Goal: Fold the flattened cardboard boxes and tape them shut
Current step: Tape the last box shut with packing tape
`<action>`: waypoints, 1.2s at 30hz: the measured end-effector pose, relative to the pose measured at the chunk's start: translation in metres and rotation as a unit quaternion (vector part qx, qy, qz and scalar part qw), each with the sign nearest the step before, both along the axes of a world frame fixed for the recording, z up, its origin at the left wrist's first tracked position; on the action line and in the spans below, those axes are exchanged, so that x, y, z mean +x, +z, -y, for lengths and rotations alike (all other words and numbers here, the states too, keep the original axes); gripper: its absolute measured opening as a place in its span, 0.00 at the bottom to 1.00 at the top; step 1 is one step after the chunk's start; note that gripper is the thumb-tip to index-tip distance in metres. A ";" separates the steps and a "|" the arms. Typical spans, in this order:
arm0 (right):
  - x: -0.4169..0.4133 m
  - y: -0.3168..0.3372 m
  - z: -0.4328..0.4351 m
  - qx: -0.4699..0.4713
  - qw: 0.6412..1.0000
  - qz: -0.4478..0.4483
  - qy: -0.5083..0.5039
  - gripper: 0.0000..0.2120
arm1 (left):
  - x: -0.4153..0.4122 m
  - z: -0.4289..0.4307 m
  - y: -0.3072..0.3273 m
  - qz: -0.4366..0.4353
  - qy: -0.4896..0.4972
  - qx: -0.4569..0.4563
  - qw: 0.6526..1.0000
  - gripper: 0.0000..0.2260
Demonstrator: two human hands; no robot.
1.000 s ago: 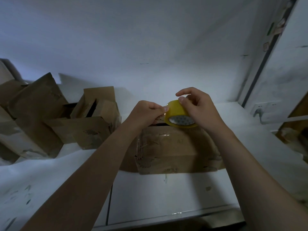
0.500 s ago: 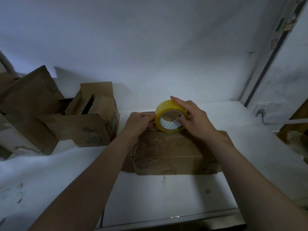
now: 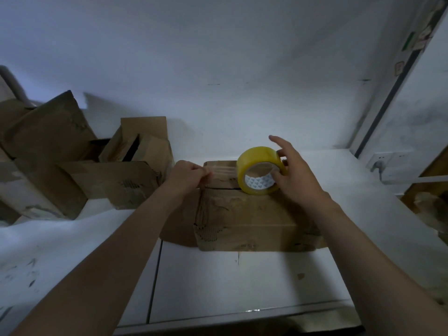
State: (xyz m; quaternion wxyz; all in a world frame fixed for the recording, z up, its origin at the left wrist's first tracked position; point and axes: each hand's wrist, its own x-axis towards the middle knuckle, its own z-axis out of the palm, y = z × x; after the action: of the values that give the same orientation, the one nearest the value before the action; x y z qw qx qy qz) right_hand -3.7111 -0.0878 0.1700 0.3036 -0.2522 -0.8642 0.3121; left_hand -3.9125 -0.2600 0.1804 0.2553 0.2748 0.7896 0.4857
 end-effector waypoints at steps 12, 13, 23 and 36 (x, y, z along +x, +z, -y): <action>-0.012 0.000 0.029 0.246 0.967 0.052 -0.041 0.32 | -0.031 0.039 -0.013 -0.030 0.022 -0.020 0.999 0.12; -0.015 -0.003 0.030 0.212 0.975 0.048 -0.044 0.32 | -0.034 0.042 -0.017 -0.029 0.030 -0.021 0.999 0.12; -0.031 -0.001 0.044 0.205 0.977 0.038 -0.032 0.30 | -0.045 0.045 -0.047 0.069 0.059 -0.024 0.996 0.10; -0.034 -0.006 0.048 0.221 0.972 0.051 -0.056 0.31 | -0.036 0.036 -0.087 0.085 0.048 -0.027 0.995 0.08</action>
State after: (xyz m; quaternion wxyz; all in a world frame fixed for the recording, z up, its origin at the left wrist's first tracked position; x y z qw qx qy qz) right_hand -3.7453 -0.1354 0.1637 0.3246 -0.2418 -0.9107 0.0824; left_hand -3.9486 -0.2959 0.0937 0.3054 0.1869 0.7903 0.4972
